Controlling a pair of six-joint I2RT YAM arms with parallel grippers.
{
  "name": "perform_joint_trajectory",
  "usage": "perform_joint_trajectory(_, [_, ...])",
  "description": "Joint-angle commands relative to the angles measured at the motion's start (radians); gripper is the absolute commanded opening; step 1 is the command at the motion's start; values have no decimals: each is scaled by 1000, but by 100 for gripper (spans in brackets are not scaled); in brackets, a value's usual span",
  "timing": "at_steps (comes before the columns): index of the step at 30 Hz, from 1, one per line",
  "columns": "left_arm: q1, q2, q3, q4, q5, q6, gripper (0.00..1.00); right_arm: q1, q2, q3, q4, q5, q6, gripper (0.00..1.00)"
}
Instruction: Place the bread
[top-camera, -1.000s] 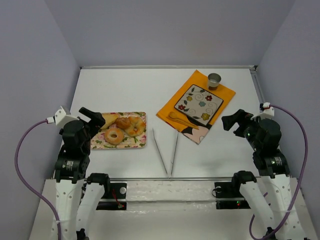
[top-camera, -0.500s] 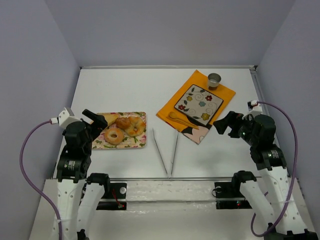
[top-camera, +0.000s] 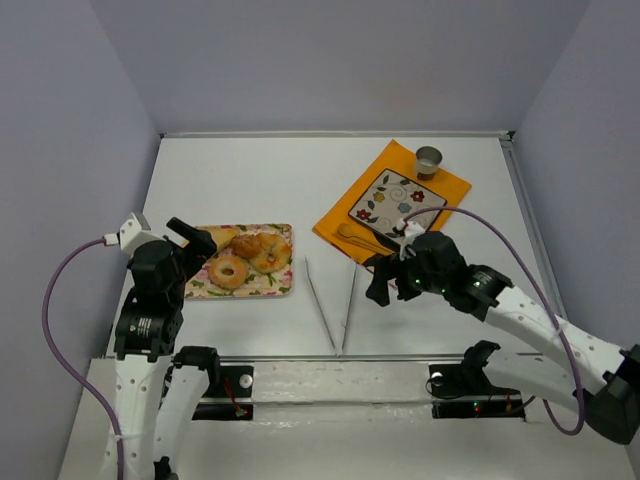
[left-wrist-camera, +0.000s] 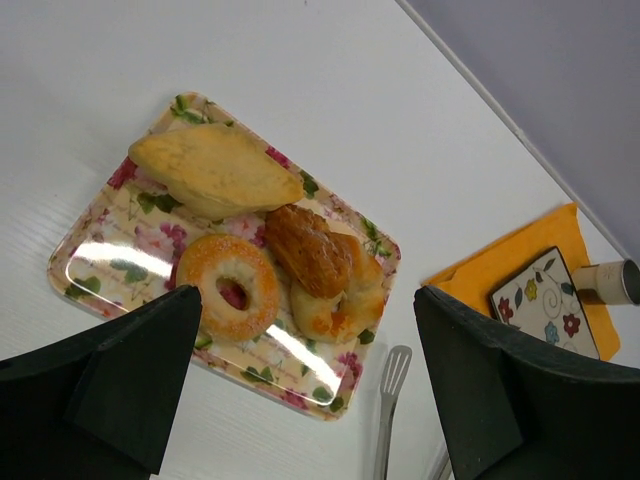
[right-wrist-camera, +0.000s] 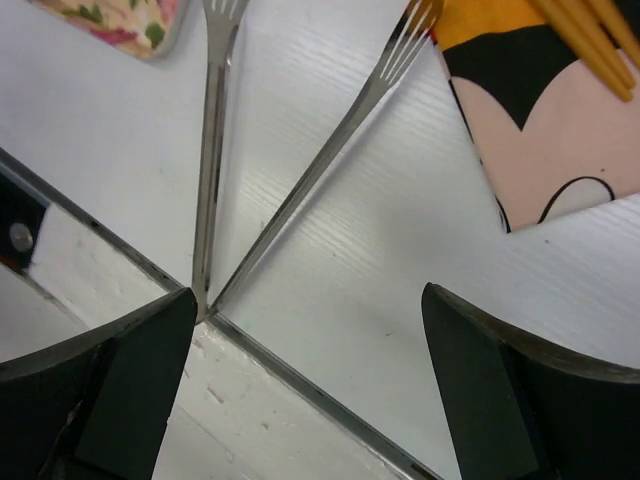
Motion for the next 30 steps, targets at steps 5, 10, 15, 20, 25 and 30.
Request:
perform_joint_trajectory(5, [-2, 13, -11, 18, 23, 21, 99, 343, 246, 101, 24, 310, 79, 100])
perform_joint_trajectory(10, [-2, 6, -12, 16, 27, 21, 99, 468, 381, 141, 19, 404, 188, 100])
perform_joint_trajectory(15, [-2, -17, -15, 21, 24, 16, 99, 572, 446, 154, 70, 496, 263, 100])
perform_joint_trajectory(20, [-2, -14, -17, 16, 20, 13, 99, 609, 527, 180, 102, 572, 347, 100])
perform_joint_trajectory(25, [-2, -1, -14, 13, 21, 15, 99, 640, 634, 221, 108, 635, 409, 100])
perform_joint_trajectory(30, [-2, 0, -14, 13, 24, 18, 99, 649, 712, 223, 111, 694, 482, 100])
